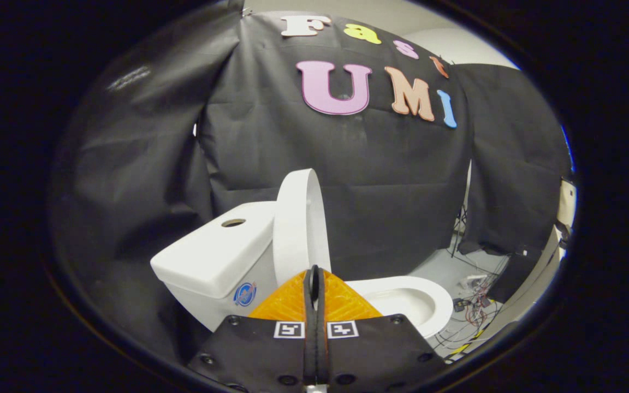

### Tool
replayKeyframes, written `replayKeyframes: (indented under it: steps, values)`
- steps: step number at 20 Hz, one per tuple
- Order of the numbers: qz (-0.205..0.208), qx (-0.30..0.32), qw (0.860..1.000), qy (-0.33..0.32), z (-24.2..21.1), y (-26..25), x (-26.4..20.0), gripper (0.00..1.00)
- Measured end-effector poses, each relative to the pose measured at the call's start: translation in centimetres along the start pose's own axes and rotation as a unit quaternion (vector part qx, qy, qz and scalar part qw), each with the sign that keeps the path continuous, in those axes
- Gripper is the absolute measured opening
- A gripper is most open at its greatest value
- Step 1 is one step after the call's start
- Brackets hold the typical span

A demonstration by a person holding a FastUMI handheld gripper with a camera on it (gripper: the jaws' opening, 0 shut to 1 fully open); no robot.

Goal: Open the toilet lid.

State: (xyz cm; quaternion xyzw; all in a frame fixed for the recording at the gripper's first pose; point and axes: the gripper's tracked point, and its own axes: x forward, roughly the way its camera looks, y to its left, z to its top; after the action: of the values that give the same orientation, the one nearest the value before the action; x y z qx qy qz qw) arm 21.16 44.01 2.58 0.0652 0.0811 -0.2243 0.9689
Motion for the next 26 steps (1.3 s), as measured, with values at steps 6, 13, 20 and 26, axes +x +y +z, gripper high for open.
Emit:
replayKeyframes:
  steps: [6,13,20,26]
  values:
    - [0.014,-0.051,0.998,-0.029,0.6,2.6,0.1,0.04]
    - [0.045,-0.074,0.994,-0.065,0.5,4.1,0.1,0.23]
    - [0.11,-0.065,0.991,-0.027,-1.2,6.5,-0.4,0.91]
    - [0.146,-0.012,0.989,-0.024,-0.3,6.8,-2.0,0.99]
